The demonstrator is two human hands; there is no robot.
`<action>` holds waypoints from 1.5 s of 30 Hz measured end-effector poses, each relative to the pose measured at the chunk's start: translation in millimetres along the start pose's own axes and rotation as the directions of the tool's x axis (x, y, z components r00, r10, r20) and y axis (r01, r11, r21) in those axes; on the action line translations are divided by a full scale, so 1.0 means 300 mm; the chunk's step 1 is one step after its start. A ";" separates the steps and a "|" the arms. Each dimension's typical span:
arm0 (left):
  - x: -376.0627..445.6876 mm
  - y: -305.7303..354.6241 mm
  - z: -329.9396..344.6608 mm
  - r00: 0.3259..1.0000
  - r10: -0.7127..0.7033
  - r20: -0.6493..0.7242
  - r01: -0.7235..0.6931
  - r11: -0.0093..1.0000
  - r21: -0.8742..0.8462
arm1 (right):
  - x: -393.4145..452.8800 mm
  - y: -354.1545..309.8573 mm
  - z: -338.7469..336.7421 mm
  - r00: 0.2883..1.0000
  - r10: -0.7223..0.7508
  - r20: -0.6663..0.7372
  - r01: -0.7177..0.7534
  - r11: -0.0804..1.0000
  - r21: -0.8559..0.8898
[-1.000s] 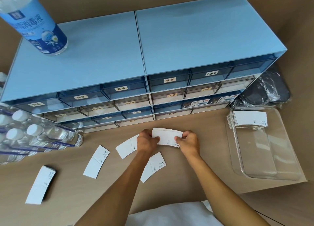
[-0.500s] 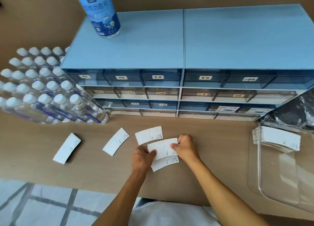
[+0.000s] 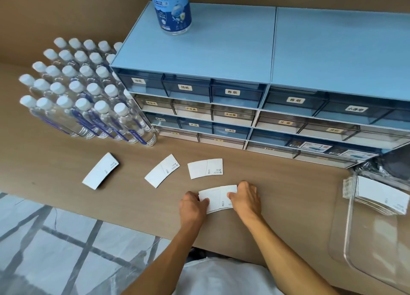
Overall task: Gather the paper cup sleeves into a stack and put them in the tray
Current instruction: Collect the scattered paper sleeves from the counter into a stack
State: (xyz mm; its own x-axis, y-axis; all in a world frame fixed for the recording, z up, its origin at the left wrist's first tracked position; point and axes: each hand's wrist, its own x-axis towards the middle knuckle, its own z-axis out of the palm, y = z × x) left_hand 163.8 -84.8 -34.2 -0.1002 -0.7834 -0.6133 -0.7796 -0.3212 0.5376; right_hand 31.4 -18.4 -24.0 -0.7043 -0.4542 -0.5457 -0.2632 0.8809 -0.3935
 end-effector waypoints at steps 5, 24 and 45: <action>0.002 0.001 0.007 1.000 -0.008 -0.003 0.008 1.000 0.015 | 0.003 0.006 0.003 1.000 -0.001 -0.014 0.002 0.999 0.049; 0.145 0.105 -0.106 0.999 0.031 -0.022 -0.034 0.985 -0.166 | 0.114 -0.095 0.018 0.997 0.064 0.036 -0.074 0.880 0.469; 0.297 0.232 -0.142 0.998 -0.028 -0.051 0.027 0.999 -0.022 | 0.214 -0.256 0.023 0.991 0.130 -0.030 -0.119 0.963 0.242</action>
State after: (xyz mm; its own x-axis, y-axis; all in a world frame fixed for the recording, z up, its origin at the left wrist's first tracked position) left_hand 126.9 -199.5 -26.9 -0.0468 -0.8000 -0.5981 -0.7679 -0.3541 0.5337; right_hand 11.0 -116.0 -34.0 -0.7516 -0.3321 -0.5699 -0.0105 0.8700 -0.4930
